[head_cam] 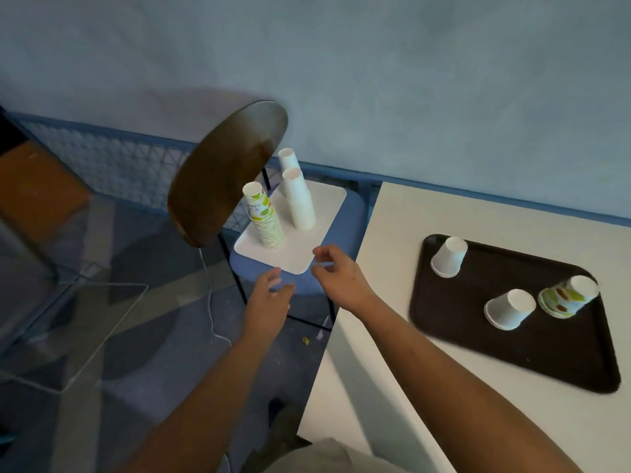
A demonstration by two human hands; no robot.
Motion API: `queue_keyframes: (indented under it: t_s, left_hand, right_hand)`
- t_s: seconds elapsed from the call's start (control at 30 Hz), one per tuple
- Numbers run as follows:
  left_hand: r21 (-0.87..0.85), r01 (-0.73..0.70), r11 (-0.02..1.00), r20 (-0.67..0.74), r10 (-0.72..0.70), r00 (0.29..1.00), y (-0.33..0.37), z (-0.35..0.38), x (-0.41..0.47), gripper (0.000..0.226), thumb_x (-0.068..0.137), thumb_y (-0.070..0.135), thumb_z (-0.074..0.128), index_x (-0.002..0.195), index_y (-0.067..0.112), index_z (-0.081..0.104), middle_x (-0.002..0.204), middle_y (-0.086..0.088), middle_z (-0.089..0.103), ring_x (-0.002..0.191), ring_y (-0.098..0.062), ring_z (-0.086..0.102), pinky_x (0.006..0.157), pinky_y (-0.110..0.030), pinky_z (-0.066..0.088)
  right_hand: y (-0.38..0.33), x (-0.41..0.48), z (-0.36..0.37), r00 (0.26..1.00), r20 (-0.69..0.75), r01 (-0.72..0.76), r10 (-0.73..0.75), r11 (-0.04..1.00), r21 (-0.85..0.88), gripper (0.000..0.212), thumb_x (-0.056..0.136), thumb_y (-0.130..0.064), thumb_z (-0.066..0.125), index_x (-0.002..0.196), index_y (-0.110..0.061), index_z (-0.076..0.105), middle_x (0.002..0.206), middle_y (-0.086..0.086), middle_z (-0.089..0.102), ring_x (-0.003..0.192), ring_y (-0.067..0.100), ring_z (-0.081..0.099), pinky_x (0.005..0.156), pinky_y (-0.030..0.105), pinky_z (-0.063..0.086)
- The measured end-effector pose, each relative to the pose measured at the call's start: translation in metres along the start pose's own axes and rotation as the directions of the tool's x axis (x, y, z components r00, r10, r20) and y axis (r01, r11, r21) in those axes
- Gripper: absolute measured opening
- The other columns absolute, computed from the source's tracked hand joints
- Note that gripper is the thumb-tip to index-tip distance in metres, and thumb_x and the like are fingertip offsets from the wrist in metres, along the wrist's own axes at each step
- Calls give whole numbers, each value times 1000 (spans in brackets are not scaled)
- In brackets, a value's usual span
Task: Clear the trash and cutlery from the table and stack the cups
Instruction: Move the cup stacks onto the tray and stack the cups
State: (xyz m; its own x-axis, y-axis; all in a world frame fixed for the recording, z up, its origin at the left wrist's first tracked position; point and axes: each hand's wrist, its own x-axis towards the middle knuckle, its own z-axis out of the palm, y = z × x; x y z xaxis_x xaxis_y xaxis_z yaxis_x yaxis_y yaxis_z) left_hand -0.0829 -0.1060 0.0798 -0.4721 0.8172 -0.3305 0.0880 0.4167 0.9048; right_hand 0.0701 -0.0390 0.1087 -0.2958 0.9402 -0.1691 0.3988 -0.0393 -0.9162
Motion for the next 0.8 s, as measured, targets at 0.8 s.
queue_keyframes:
  t_s: [0.8]
  left_hand:
    - [240, -120, 963, 73, 105, 992, 30, -42, 280, 102, 60, 50, 97, 144, 22, 47, 141, 0, 61, 132, -26, 59, 107, -52, 51]
  right_hand:
    - [-34, 209, 109, 985, -37, -170, 167, 979, -109, 62, 98, -40, 61, 152, -23, 35, 143, 5, 53, 122, 22, 56, 106, 38, 48]
